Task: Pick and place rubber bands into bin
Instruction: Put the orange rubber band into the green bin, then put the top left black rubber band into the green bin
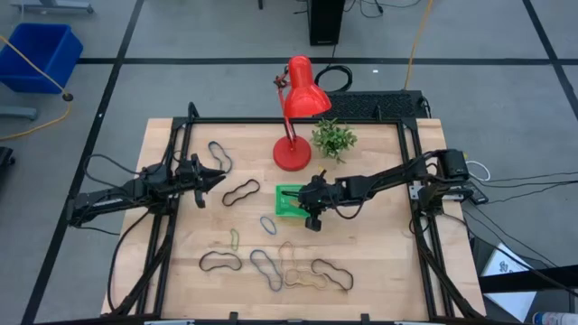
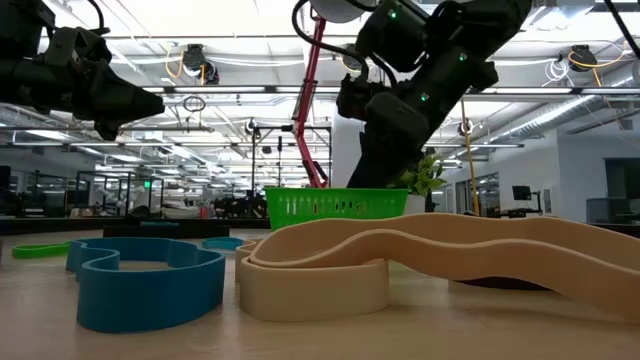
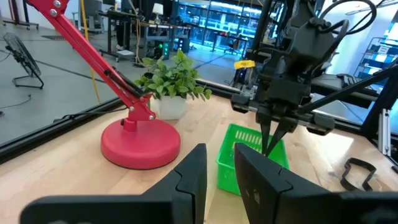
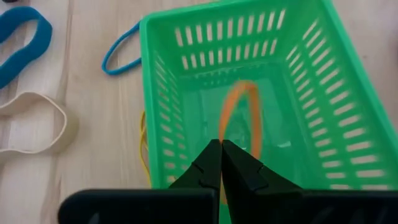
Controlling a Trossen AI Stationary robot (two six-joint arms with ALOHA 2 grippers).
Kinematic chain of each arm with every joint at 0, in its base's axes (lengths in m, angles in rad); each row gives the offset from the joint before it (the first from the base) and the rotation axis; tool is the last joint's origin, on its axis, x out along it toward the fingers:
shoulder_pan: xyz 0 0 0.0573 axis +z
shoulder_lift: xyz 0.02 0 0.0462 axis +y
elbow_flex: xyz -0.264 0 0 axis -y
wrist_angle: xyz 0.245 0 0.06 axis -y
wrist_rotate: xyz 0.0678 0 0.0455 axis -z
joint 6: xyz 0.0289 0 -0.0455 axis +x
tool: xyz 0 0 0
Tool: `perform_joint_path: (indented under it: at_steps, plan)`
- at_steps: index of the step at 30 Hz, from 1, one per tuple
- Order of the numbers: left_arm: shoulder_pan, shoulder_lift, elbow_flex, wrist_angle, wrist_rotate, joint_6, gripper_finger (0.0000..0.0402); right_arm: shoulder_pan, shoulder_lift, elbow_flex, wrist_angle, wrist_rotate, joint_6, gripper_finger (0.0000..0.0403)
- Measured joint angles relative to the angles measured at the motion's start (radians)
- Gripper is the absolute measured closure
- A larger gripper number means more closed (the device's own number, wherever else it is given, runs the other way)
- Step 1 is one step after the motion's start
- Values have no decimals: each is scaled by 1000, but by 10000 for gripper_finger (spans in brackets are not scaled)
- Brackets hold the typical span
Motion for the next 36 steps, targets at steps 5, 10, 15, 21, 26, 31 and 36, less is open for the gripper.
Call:
perform_joint_path:
  at_steps: [5, 10, 15, 21, 26, 31, 36]
  plan:
    - [0, 0, 0, 0, 0, 0, 314, 0, -1, 0, 1, 0, -2, 395]
    - [0, 0, 0, 0, 0, 0, 314, 0, -1, 0, 0, 0, -7, 387]
    - [0, 0, 0, -1, 0, 0, 314, -1, -1, 0, 1, 0, -10, 364]
    - [0, 0, 0, -1, 0, 0, 314, 0, -8, 0, 4, 30, -11, 291]
    - [0, 0, 0, -1, 0, 0, 314, -8, -80, 0, -11, 57, -11, 237]
    - [0, 1, 0, 17, 5, -75, 314, -13, -241, -3, -47, 62, -11, 215]
    - [-1, 45, 0, 28, 74, -78, 314, -12, -426, -82, -60, 193, -11, 212]
